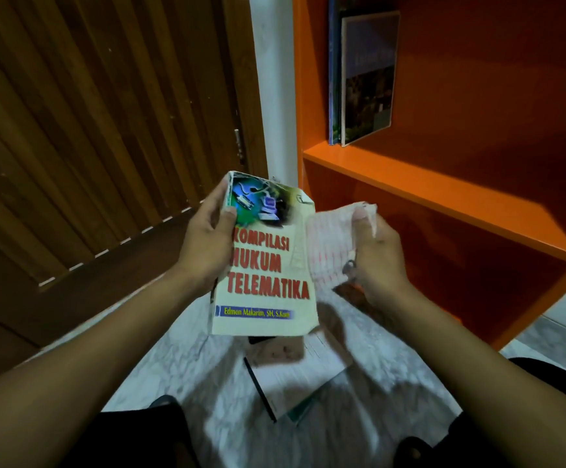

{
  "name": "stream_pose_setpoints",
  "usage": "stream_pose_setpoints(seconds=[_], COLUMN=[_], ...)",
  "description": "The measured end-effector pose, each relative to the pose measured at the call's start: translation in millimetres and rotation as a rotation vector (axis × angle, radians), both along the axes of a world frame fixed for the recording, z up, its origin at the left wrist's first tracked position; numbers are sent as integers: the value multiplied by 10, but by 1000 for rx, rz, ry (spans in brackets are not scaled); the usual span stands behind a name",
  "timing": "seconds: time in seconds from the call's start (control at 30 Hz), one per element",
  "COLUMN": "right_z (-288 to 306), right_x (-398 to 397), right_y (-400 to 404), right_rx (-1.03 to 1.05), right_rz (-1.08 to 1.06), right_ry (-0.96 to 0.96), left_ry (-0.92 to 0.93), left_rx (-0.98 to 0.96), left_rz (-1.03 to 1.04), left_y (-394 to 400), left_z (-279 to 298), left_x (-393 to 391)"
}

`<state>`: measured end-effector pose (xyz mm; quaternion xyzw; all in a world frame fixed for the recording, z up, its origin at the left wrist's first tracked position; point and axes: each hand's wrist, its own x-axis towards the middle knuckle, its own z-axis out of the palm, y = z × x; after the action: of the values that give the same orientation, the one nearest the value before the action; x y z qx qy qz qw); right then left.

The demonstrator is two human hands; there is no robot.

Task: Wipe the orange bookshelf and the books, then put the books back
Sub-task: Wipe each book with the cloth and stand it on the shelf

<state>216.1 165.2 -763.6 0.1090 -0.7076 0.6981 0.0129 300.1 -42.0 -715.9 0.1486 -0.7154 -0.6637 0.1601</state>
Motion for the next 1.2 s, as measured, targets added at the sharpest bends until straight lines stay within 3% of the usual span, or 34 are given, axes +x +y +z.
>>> stream_pose_setpoints(seconds=[0.17,0.33,0.4,0.53,0.67,1.0,1.2], right_z=[89,-8,-140,-229,-262,-328,-326], right_x=[8,221,260,412,534,703,486], right_y=[-68,-269,-346,-369,-377,-364,-311], right_rx=[-33,136,232,228,240,146,207], right_rz=[-185,57,108,215,326,568,591], right_ry=[152,171,187,203,206,191,81], left_ry=[-63,-70,-67,-38,28,100,154], left_rx=[12,80,187,436,563,427,237], left_rz=[-125,-182,-142,14,181,406,313], left_y=[321,547,549,441,259,-232,-289], left_z=[-122,-215,-235,-240,-213,-120,-26], left_x=[60,6,-46,-164,-280,-282,-203])
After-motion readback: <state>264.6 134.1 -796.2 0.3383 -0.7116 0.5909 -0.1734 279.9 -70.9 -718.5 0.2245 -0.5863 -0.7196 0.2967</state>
